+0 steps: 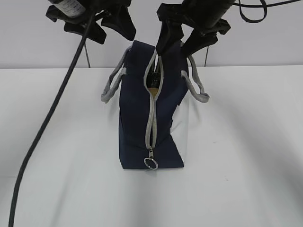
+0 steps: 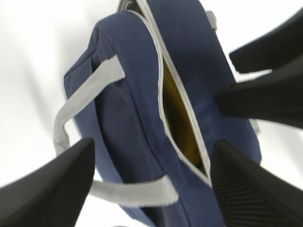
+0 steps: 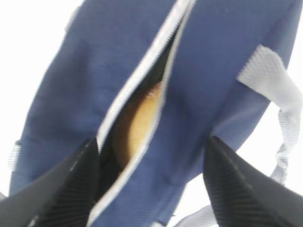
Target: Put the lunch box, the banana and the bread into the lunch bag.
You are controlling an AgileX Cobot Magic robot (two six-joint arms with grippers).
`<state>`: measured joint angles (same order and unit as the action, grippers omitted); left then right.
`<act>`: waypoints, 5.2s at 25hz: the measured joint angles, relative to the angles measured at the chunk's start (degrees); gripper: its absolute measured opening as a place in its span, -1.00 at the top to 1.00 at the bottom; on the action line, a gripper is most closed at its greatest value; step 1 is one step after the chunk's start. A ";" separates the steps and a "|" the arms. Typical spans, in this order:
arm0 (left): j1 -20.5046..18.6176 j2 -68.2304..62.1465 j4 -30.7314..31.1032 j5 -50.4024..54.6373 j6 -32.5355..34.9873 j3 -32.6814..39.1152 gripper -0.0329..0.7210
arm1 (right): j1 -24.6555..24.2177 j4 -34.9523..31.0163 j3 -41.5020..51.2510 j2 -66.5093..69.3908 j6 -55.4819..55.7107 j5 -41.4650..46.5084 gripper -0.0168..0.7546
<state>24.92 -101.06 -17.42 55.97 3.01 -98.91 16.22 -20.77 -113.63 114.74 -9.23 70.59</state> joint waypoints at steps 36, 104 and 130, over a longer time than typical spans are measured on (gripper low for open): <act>0.17 23.62 -0.21 -5.35 10.88 29.77 -0.28 | 4.97 -47.65 76.49 -36.96 -80.19 -27.91 -0.36; 0.17 23.67 1.46 -5.06 11.12 29.82 -0.14 | 4.97 -82.16 71.48 -7.04 -125.68 -30.43 1.00; 0.17 23.67 1.46 -5.05 11.12 29.82 -0.13 | 4.97 -66.57 71.36 -25.61 -105.49 -34.46 1.00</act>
<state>25.10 -77.40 -15.96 50.92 14.12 -69.09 21.19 -87.34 -42.27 89.13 -114.72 36.13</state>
